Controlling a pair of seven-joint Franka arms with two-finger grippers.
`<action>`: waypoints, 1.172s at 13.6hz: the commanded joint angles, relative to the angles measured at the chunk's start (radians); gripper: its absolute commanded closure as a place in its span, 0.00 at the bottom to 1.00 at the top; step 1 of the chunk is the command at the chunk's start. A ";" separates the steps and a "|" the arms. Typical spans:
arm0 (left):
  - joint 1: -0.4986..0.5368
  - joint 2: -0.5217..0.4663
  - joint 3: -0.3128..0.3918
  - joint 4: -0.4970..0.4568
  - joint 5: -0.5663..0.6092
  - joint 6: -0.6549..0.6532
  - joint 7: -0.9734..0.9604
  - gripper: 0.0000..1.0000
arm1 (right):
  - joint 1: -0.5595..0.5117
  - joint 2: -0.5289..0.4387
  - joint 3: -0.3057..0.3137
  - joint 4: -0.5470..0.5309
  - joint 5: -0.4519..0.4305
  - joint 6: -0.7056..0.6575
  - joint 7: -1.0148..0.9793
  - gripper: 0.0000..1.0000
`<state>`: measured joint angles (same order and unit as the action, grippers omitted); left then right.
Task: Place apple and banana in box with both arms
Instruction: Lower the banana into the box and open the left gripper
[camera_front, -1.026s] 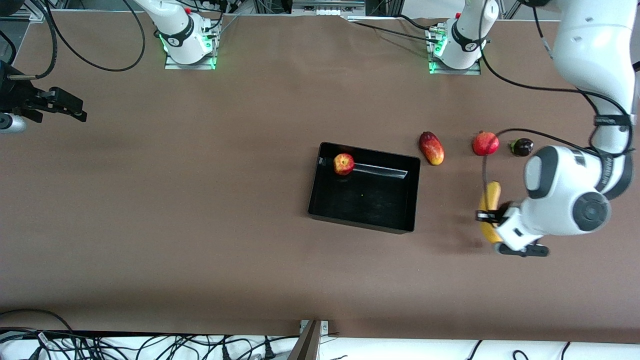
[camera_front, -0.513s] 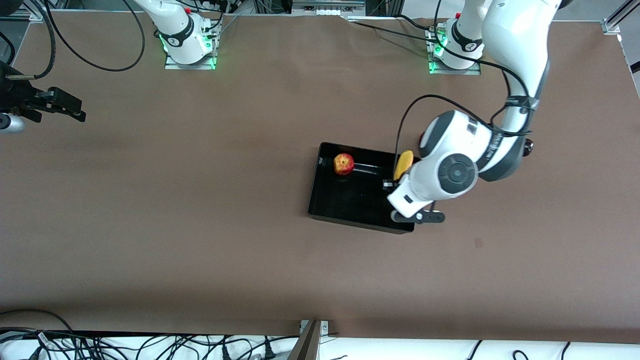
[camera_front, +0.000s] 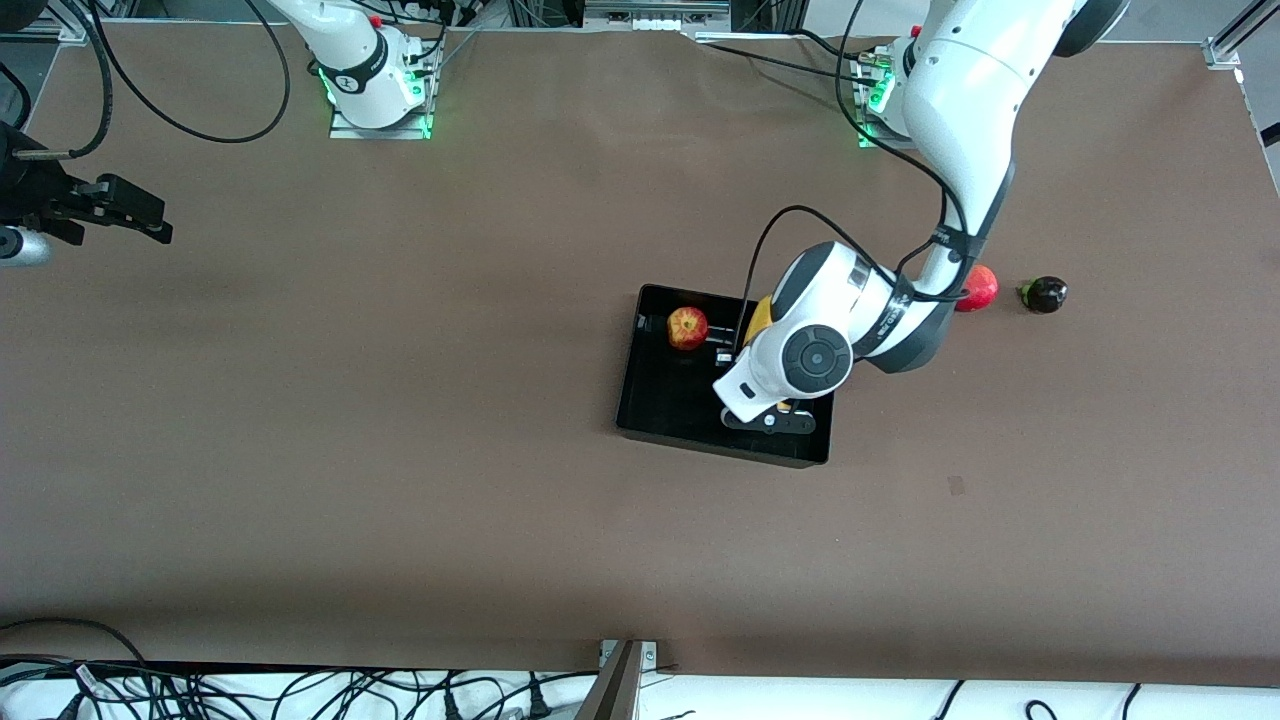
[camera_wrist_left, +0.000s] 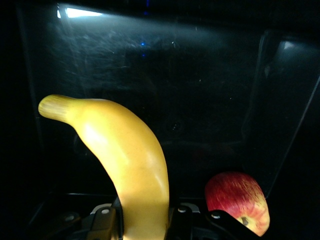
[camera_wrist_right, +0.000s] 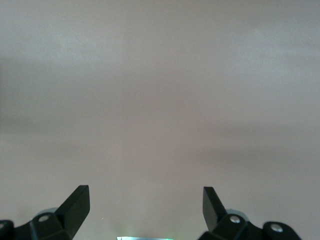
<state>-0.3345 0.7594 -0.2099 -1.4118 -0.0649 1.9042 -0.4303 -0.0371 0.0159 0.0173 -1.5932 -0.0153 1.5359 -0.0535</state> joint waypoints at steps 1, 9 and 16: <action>-0.003 0.014 0.003 -0.001 -0.012 0.038 0.013 0.98 | -0.001 -0.014 0.006 -0.001 -0.014 -0.011 -0.005 0.00; -0.012 0.098 0.004 0.007 0.023 0.186 0.002 0.92 | -0.001 -0.014 0.004 -0.001 -0.012 -0.014 -0.005 0.00; -0.012 0.129 0.007 0.004 0.033 0.269 -0.028 0.00 | -0.004 -0.007 -0.005 -0.007 -0.009 -0.014 -0.003 0.00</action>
<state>-0.3410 0.8782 -0.2079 -1.4136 -0.0529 2.1602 -0.4363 -0.0375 0.0160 0.0156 -1.5935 -0.0153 1.5340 -0.0534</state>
